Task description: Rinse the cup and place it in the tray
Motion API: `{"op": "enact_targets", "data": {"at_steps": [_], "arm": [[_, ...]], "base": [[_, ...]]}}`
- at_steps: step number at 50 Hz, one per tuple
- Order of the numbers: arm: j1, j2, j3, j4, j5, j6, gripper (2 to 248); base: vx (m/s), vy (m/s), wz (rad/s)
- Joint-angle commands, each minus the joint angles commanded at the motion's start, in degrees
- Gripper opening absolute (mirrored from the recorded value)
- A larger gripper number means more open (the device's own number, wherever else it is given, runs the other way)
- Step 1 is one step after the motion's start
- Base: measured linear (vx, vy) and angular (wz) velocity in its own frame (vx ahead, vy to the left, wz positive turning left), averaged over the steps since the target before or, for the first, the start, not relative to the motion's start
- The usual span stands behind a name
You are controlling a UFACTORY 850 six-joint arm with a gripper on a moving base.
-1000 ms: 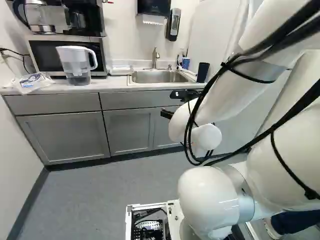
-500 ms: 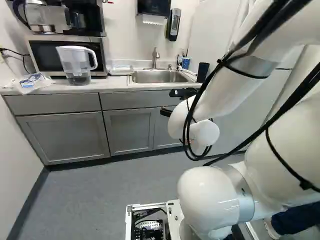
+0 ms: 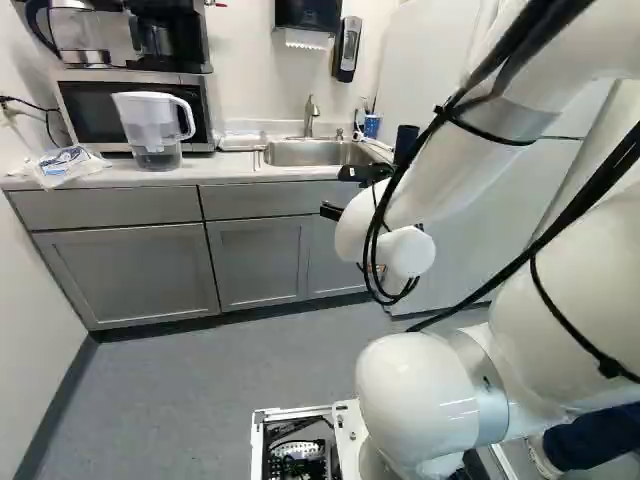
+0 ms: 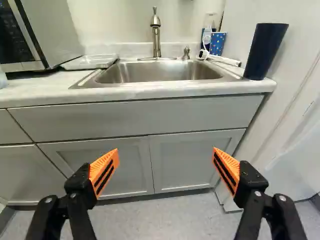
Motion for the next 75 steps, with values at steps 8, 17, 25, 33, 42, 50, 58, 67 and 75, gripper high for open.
{"op": "enact_targets", "data": {"at_steps": [8, 17, 25, 33, 42, 50, 58, 67, 75], "arm": [[0.0, 0.2, -1.0, 0.0, 0.0, 0.0, 247], [0.0, 0.4, -2.1, 0.0, 0.0, 0.0, 247], [0.0, 0.5, -3.1, 0.0, 0.0, 0.0, 247], [0.0, 0.7, -4.1, 0.0, 0.0, 0.0, 247], [0.0, 0.8, -5.2, 0.0, 0.0, 0.0, 247], [0.0, 0.8, -6.3, 0.0, 0.0, 0.0, 247], [0.0, 0.9, -7.3, 0.0, 0.0, 0.0, 247], [0.0, 0.8, -8.6, 0.0, 0.0, 0.0, 247], [0.0, 0.8, -9.6, 0.0, -0.3, 0.0, 247]], "base": [[0.000, 0.000, 0.000], [0.000, 0.000, 0.000], [0.000, 0.000, 0.000], [0.000, 0.000, 0.000], [0.000, 0.000, 0.000], [0.000, 0.000, 0.000], [0.000, 0.000, 0.000], [0.000, 0.000, 0.000], [0.000, 0.000, 0.000]]}}
